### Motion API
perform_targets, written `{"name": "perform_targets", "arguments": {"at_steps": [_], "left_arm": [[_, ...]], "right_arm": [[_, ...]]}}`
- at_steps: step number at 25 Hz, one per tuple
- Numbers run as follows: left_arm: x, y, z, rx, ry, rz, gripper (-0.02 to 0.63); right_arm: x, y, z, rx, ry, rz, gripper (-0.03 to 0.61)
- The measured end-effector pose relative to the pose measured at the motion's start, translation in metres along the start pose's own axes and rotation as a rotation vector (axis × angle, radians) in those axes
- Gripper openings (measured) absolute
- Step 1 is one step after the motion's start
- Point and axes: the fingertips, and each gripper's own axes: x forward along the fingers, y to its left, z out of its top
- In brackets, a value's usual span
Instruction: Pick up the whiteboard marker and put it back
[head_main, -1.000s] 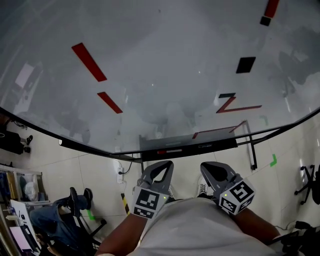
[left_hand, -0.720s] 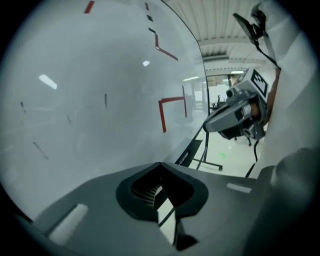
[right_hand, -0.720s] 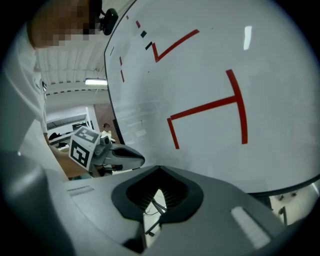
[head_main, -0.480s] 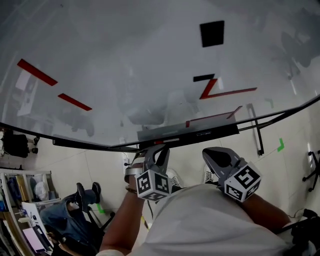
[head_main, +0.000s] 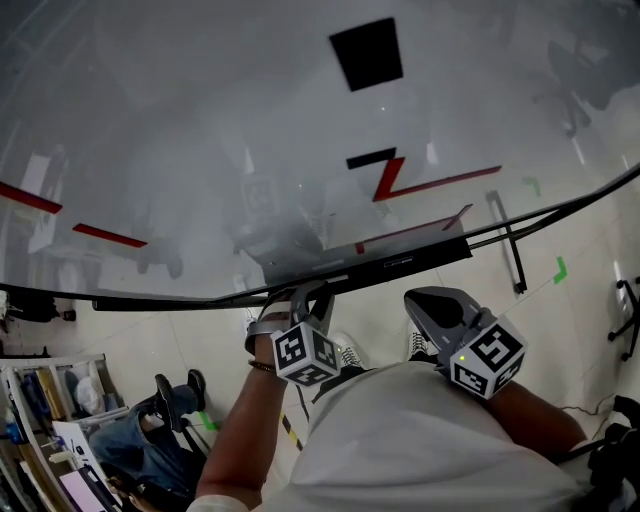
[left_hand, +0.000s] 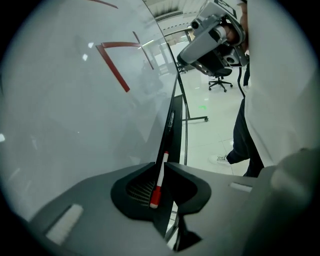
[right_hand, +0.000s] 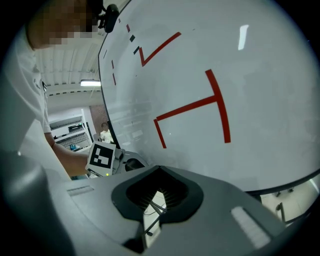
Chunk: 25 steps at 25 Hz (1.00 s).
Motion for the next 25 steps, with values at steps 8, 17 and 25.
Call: {"name": "perform_targets", "arguments": {"at_steps": [8, 17, 25], "left_arm": [[0.016, -0.001, -0.005, 0.065, 0.03, -0.027, 0.069], [0.032, -0.006, -0.013, 0.111, 0.066, -0.046, 0.071], [0.043, -0.011, -0.019, 0.14, 0.102, -0.054, 0.071]], "right_arm": [[0.0, -0.002, -0.001, 0.008, -0.003, -0.015, 0.002], [-0.001, -0.003, -0.002, 0.006, -0.001, -0.025, 0.002], [-0.002, -0.003, -0.004, 0.007, 0.002, -0.028, 0.002]]}}
